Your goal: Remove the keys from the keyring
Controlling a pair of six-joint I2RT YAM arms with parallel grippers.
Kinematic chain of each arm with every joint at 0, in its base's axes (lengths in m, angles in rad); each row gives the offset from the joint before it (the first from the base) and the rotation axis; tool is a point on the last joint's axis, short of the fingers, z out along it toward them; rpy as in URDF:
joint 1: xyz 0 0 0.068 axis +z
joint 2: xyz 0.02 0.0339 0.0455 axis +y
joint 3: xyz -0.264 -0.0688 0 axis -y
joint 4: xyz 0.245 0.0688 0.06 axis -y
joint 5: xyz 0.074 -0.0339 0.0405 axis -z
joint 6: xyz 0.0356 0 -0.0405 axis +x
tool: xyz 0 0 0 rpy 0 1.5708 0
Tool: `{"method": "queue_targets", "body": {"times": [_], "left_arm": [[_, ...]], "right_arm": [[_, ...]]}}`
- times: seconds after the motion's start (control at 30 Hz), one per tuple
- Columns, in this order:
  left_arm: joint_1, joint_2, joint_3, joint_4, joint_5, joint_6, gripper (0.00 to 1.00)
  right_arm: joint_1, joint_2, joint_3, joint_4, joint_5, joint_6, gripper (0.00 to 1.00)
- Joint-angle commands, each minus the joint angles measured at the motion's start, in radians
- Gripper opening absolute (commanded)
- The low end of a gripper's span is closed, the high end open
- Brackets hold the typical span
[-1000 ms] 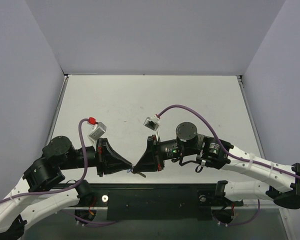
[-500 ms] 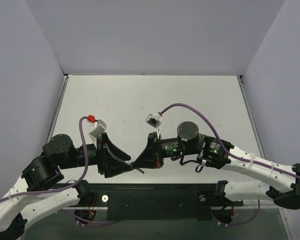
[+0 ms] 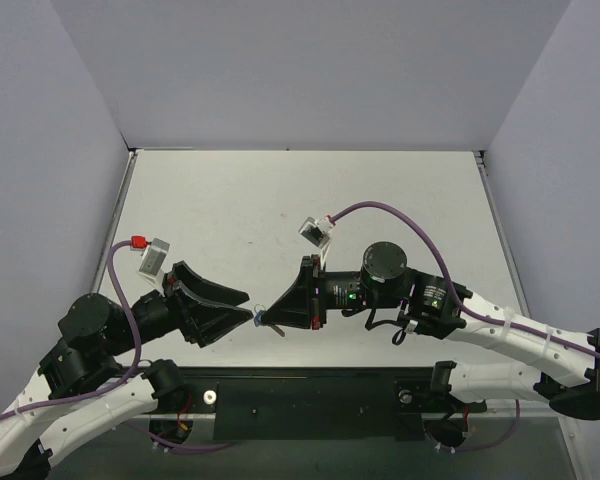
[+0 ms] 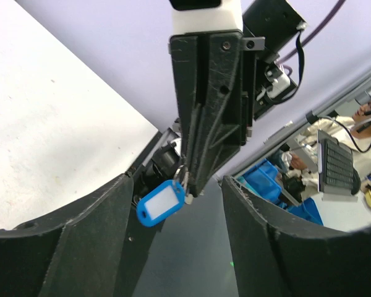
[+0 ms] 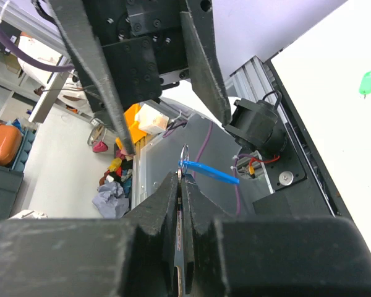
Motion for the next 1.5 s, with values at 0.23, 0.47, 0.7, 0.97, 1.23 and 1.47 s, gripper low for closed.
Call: {"method": "queue_targets", "body": {"times": [0.23,0.47,0.7,0.97,1.23,1.47], "left_arm": [[-0.002,-0.014,-0.075,0.216,-0.065,-0.085,0.55],[-0.002,-0.003,-0.074,0.219,-0.053,-0.085,0.44],[-0.002,0.008,-0.086,0.236,-0.028,-0.099,0.29],[-0.002,0.025,-0.084,0.240,-0.002,-0.104,0.26],[-0.002,0.026,-0.077,0.236,-0.005,-0.097,0.00],[-0.002,0.040,-0.042,0.138,0.019,-0.055,0.00]], "right_arm": [[-0.004,-0.029,0.010,0.137,0.037,0.005,0.00],[-0.013,-0.042,0.007,0.134,0.037,0.005,0.00],[-0.015,-0.043,0.008,0.131,0.034,0.005,0.00],[-0.015,-0.039,0.014,0.131,0.028,0.006,0.00],[-0.015,-0.039,0.016,0.121,0.023,0.003,0.00],[-0.016,-0.032,0.019,0.088,0.009,-0.005,0.00]]}}
